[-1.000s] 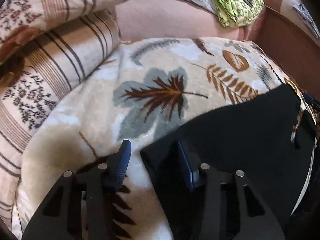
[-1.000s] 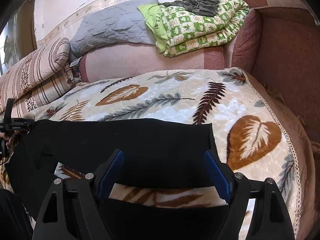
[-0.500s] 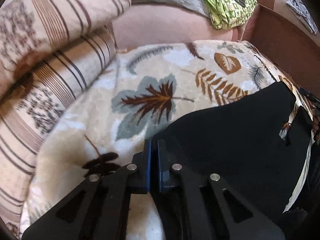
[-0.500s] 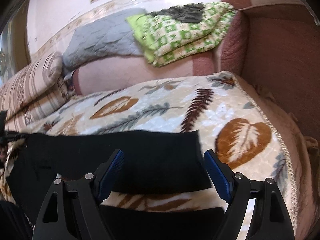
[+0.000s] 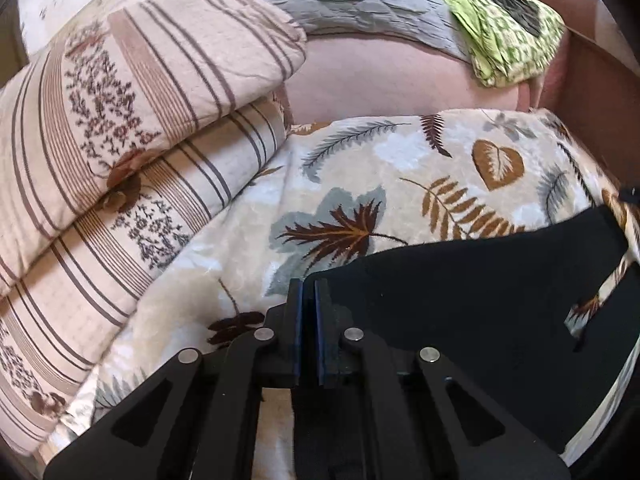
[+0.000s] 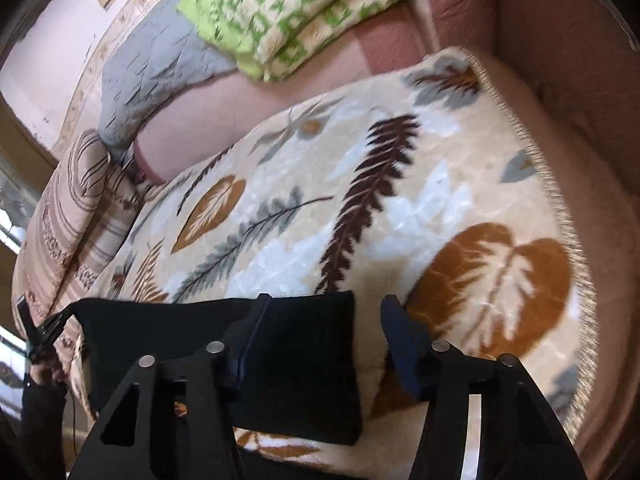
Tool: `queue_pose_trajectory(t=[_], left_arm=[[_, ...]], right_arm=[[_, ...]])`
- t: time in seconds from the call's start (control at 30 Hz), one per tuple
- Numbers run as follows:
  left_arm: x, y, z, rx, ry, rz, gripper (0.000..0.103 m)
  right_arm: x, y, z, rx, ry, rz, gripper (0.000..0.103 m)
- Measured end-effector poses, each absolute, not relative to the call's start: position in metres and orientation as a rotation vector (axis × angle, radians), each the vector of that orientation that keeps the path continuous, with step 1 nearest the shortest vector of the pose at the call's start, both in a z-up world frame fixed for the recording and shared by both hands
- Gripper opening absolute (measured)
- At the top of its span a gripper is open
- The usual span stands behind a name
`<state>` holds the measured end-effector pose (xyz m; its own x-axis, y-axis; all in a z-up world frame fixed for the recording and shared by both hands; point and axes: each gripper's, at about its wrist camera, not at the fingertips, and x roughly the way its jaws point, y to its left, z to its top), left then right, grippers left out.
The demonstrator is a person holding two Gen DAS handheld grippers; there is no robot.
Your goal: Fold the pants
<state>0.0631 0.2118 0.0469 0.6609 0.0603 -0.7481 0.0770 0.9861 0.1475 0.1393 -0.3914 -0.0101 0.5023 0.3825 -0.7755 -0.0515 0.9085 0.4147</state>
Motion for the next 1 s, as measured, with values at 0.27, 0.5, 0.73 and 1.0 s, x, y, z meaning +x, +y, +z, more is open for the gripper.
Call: queue_pose_trajectory(t=[0.27, 0.5, 0.73, 1.0], left_arm=[[0.065, 0.213, 0.048, 0.147, 0.844, 0.033, 0.003], [0.077, 0.216, 0.045, 0.108, 0.875, 0.029, 0.003], [0.087, 0.214, 0.064, 0.106, 0.829, 0.02, 0.003], [0.051, 0.211, 0.05, 0.197, 0.791, -0.004, 0.003]], right_arm=[[0.158, -0.386, -0.048, 0.385, 1.133, 0.242, 0.025], [0.162, -0.386, -0.047, 0.41, 1.11, 0.31, 0.002], [0.154, -0.4, -0.02, 0.37, 1.021, 0.312, 0.001], [0.107, -0.388, 0.007, 0.173, 0.918, 0.402, 0.001]])
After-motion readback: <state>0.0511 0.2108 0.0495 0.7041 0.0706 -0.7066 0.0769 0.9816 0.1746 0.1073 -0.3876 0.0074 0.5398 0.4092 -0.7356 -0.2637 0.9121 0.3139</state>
